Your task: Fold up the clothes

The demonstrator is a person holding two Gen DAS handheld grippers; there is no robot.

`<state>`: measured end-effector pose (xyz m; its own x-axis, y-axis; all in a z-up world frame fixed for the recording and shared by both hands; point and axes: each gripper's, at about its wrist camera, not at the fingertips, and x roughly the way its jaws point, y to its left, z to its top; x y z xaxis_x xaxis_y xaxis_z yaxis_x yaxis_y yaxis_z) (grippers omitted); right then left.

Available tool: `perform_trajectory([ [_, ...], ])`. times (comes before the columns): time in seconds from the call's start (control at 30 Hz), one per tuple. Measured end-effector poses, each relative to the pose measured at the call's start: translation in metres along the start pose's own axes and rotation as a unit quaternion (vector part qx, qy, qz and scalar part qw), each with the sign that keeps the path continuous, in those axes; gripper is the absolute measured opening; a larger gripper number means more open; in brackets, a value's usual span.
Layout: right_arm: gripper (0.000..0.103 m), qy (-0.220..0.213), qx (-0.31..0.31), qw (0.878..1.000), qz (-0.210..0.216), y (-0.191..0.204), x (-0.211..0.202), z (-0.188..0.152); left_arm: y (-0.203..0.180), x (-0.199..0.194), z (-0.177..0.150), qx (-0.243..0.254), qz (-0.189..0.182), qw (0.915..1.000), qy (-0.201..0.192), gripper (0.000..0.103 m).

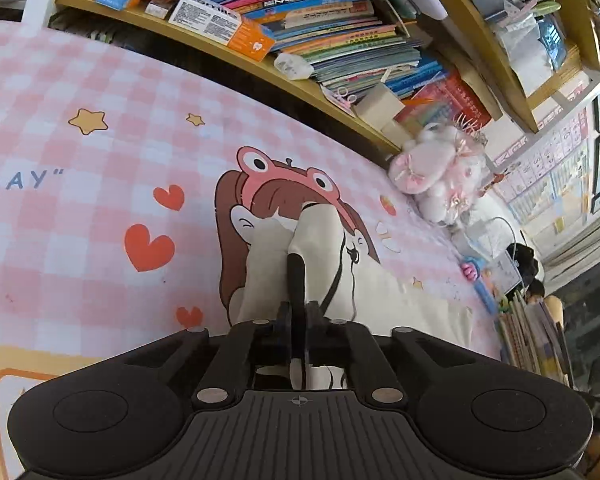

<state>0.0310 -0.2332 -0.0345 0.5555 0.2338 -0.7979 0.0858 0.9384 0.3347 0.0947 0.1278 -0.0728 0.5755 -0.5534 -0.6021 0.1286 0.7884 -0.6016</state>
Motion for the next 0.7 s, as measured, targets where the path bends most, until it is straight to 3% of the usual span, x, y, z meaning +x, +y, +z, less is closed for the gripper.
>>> perform_trajectory([
  [0.1, 0.008, -0.005, -0.004, 1.0, -0.005, 0.003, -0.005, 0.0, 0.007, -0.001, 0.005, -0.019, -0.01, 0.9998, 0.006, 0.022],
  [0.13, 0.01, -0.007, -0.006, 1.0, -0.005, 0.004, -0.006, 0.001, 0.007, -0.002, 0.007, -0.02, -0.013, 0.9997, 0.004, 0.029],
  [0.2, 0.018, -0.014, -0.012, 1.0, -0.005, 0.007, -0.009, 0.004, 0.007, 0.001, 0.009, -0.02, -0.016, 0.9996, 0.005, 0.032],
  [0.23, 0.026, -0.016, -0.013, 1.0, -0.001, 0.007, -0.009, 0.006, 0.007, 0.004, 0.009, -0.022, -0.019, 0.9995, 0.007, 0.032],
  [0.3, 0.026, -0.009, -0.009, 1.0, 0.006, 0.008, -0.004, 0.01, 0.005, 0.008, 0.008, -0.02, -0.028, 0.9993, 0.013, 0.027],
  [0.33, 0.026, -0.002, -0.003, 1.0, 0.007, 0.007, 0.001, 0.012, 0.001, 0.007, 0.007, -0.015, -0.025, 0.9995, 0.012, 0.011],
  [0.37, 0.024, 0.004, 0.003, 1.0, 0.007, 0.006, 0.005, 0.012, -0.003, 0.006, 0.006, -0.006, -0.018, 0.9998, 0.008, 0.003],
  [0.4, 0.01, 0.007, 0.01, 1.0, 0.006, 0.004, 0.007, 0.012, -0.007, 0.002, 0.006, 0.003, -0.011, 0.9999, 0.002, 0.003],
  [0.43, 0.006, 0.003, 0.017, 1.0, 0.005, 0.001, 0.005, 0.012, -0.011, -0.002, 0.005, 0.01, -0.005, 0.9999, -0.003, 0.003],
  [0.57, 0.003, -0.022, 0.035, 0.999, 0.0, -0.007, -0.009, 0.013, -0.007, 0.007, 0.004, 0.017, 0.018, 0.9996, 0.014, 0.004],
  [0.7, 0.003, 0.01, 0.035, 0.999, -0.016, -0.013, 0.011, 0.011, -0.001, 0.01, 0.005, -0.003, 0.026, 0.9995, 0.017, 0.014],
])
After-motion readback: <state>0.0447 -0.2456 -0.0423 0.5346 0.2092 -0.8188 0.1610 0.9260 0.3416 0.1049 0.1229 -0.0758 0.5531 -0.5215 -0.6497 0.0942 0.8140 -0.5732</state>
